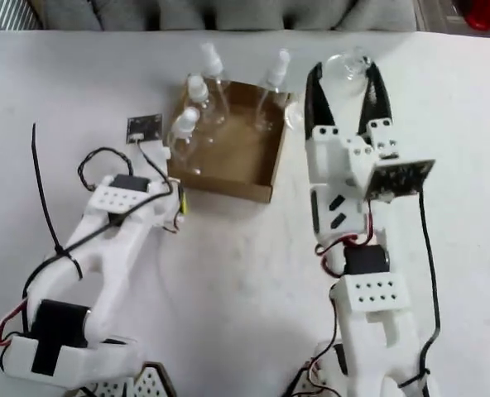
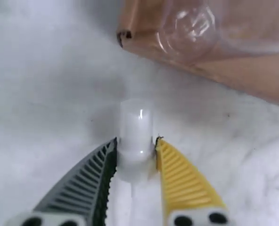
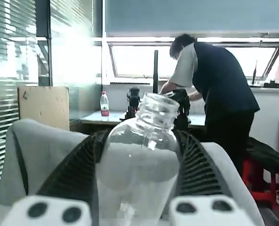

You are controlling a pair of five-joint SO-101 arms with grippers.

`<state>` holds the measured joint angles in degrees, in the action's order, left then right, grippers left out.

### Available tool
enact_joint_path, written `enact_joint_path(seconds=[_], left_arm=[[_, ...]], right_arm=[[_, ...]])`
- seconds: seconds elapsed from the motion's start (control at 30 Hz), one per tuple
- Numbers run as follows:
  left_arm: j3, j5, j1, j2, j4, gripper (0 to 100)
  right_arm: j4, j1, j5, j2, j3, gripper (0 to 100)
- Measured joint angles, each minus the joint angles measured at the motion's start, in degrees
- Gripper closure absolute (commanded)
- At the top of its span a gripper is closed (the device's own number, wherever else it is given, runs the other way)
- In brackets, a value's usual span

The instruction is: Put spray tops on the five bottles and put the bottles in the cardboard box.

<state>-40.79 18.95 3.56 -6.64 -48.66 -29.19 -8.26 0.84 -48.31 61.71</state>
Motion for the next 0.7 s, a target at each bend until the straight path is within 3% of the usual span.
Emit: enact_joint_path(seconds=[0.33, 0.53, 0.7], left_arm=[[0.0, -0.2, 0.0, 0.0, 0.0, 98], [-0.8, -0.2, 0.0, 0.0, 1.8, 98], [-3.3, -0.2, 0.0, 0.0, 6.3, 98]], right_arm=[[-17.1, -1.0, 0.0, 5.4, 8.8, 98.2], [-16.8, -0.9, 0.0, 2.4, 12.7, 98.2], [-9.4, -0.8, 0.0, -4.4, 15.6, 98.2]])
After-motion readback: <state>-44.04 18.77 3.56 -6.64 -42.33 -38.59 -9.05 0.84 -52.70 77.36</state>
